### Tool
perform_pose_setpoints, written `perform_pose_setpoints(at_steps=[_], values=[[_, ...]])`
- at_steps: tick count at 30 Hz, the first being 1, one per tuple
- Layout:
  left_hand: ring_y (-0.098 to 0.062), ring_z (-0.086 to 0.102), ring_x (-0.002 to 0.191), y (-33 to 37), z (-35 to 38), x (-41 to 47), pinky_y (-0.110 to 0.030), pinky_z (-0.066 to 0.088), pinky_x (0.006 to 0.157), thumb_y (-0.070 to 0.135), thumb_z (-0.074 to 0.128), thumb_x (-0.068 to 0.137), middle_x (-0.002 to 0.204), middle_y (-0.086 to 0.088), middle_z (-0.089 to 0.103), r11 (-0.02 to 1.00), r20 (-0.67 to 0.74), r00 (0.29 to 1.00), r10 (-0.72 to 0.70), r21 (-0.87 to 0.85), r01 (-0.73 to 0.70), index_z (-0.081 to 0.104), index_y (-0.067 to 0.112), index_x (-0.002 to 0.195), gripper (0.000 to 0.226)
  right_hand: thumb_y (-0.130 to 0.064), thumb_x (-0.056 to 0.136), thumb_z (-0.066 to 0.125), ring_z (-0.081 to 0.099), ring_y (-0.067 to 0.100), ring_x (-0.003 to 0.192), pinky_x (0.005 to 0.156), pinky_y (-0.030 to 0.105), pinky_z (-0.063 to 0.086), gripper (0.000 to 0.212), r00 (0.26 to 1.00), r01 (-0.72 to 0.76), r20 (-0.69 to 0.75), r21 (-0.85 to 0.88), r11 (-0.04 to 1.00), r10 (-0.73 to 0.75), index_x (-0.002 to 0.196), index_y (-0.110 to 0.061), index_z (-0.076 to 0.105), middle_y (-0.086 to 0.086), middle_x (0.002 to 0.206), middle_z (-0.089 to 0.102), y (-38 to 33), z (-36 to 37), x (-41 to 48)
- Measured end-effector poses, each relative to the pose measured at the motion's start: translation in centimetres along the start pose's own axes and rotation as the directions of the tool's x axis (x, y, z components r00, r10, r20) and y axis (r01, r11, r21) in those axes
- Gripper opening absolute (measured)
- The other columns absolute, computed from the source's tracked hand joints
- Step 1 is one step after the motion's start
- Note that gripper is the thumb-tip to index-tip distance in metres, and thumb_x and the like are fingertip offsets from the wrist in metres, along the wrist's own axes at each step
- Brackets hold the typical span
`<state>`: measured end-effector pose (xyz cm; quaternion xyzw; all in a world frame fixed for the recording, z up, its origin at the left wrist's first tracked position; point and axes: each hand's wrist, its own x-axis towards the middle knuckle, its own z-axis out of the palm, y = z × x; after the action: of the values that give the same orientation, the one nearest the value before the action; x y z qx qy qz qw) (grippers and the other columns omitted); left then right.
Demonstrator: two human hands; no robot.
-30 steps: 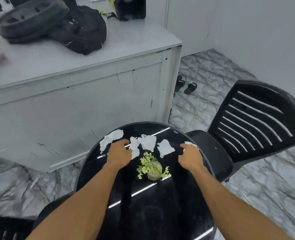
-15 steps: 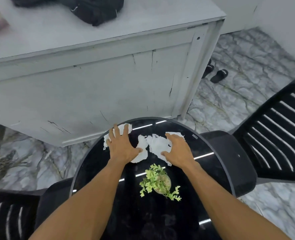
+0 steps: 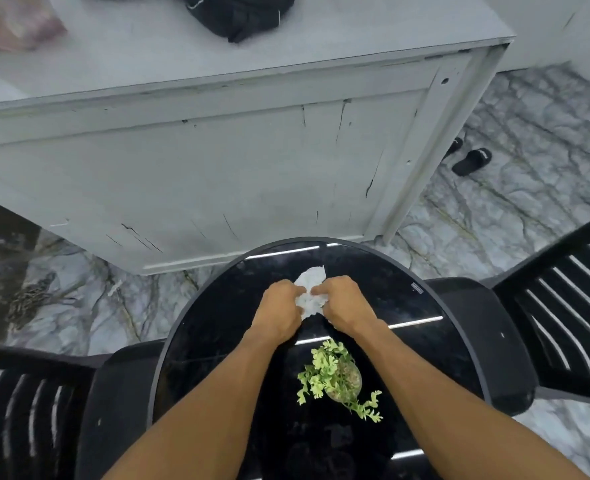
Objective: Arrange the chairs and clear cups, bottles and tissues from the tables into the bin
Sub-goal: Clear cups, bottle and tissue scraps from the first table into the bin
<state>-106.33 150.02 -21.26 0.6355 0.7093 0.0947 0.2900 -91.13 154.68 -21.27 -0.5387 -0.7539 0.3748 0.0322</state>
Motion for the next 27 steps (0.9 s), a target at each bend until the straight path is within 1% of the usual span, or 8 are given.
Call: perform_pose_setpoints(at_steps=[6, 10, 11, 13, 18, 21, 25, 27], values=[[-0.019, 0.061, 0.102, -2.3, -3.6, -2.9, -0.023, 0.046, 0.086, 0.004, 0.064, 0.086, 0.109, -0.005, 0.066, 0.982, -0.178, 0.975, -0.136, -0.157, 0.108, 0.071, 0.008, 0.114, 0.029, 0.011, 0.077, 0.057, 0.062, 0.02, 0.1, 0.083, 0.025, 0.051, 0.042, 0.999, -0.009, -0.038, 0.122, 0.993, 0.014, 0.111, -0.008, 0.072, 0.009, 0.117, 0.064, -5.2, -1.4, 0.3], [-0.015, 0.056, 0.083, -4.3, -8.5, -6.9, -0.024, 0.048, 0.079, 0.001, 0.066, 0.083, 0.088, 0.002, 0.062, 0.969, -0.307, 0.931, -0.198, -0.206, 0.138, 0.071, 0.003, 0.086, 0.006, 0.007, 0.076, 0.065, 0.062, 0.022, 0.105, 0.081, 0.022, 0.046, 0.036, 0.996, 0.086, -0.047, 0.107, 0.991, -0.081, 0.109, -0.006, 0.073, 0.01, 0.116, 0.065, -11.9, -1.3, 0.3], [-0.013, 0.055, 0.079, -5.1, -9.8, -8.2, -0.021, 0.045, 0.074, 0.001, 0.066, 0.082, 0.086, 0.004, 0.06, 0.957, -0.34, 0.91, -0.237, -0.242, 0.158, 0.069, 0.006, 0.083, 0.006, 0.007, 0.075, 0.066, 0.063, 0.025, 0.104, 0.08, 0.024, 0.049, 0.034, 0.992, 0.12, -0.044, 0.114, 0.986, -0.115, 0.106, -0.003, 0.073, 0.013, 0.114, 0.067, -14.1, -0.9, -0.1], [-0.013, 0.062, 0.084, -7.2, -12.5, -11.3, -0.021, 0.047, 0.077, 0.007, 0.07, 0.082, 0.093, 0.003, 0.068, 0.935, -0.409, 0.861, -0.303, -0.303, 0.185, 0.075, 0.008, 0.098, 0.018, 0.01, 0.072, 0.066, 0.067, 0.031, 0.098, 0.078, 0.034, 0.055, 0.027, 0.982, 0.187, -0.045, 0.136, 0.973, -0.183, 0.097, 0.004, 0.073, 0.018, 0.106, 0.07, -18.8, 0.5, -1.0], [-0.021, 0.064, 0.104, -13.4, -18.9, -22.3, -0.021, 0.045, 0.088, 0.009, 0.071, 0.083, 0.115, -0.007, 0.07, 0.91, -0.545, 0.737, -0.4, -0.333, 0.248, 0.07, 0.008, 0.119, 0.036, 0.009, 0.077, 0.063, 0.064, 0.018, 0.088, 0.079, 0.024, 0.051, 0.031, 0.946, 0.322, -0.01, 0.161, 0.933, -0.325, 0.103, -0.004, 0.074, 0.004, 0.098, 0.069, -31.7, 6.6, -6.3], [-0.018, 0.065, 0.1, -17.2, -21.9, -30.9, -0.019, 0.046, 0.084, 0.002, 0.066, 0.082, 0.108, -0.004, 0.071, 0.9, -0.624, 0.653, -0.43, -0.352, 0.256, 0.072, 0.008, 0.113, 0.032, 0.002, 0.074, 0.063, 0.069, 0.024, 0.078, 0.072, 0.038, 0.058, 0.023, 0.884, 0.452, 0.038, 0.187, 0.872, -0.466, 0.09, -0.005, 0.078, 0.012, 0.088, 0.075, -39.5, 11.7, -11.3], [-0.014, 0.06, 0.084, -22.7, -24.7, -43.7, -0.037, 0.052, 0.082, -0.006, 0.06, 0.077, 0.088, -0.002, 0.065, 0.864, -0.691, 0.519, -0.503, -0.387, 0.323, 0.074, 0.001, 0.095, 0.024, -0.005, 0.07, 0.06, 0.067, 0.029, 0.071, 0.064, 0.043, 0.053, 0.018, 0.787, 0.571, 0.14, 0.202, 0.796, -0.6, 0.08, -0.004, 0.075, 0.017, 0.078, 0.072, -48.7, 19.2, -18.1], [-0.018, 0.061, 0.087, -25.3, -25.7, -49.9, -0.035, 0.052, 0.084, -0.004, 0.063, 0.079, 0.091, -0.007, 0.068, 0.837, -0.709, 0.457, -0.537, -0.381, 0.393, 0.074, 0.0, 0.098, 0.022, -0.007, 0.074, 0.067, 0.065, 0.025, 0.066, 0.063, 0.044, 0.051, 0.009, 0.747, 0.607, 0.149, 0.247, 0.755, -0.649, 0.073, -0.001, 0.073, 0.013, 0.072, 0.072, -52.8, 23.1, -21.2]])
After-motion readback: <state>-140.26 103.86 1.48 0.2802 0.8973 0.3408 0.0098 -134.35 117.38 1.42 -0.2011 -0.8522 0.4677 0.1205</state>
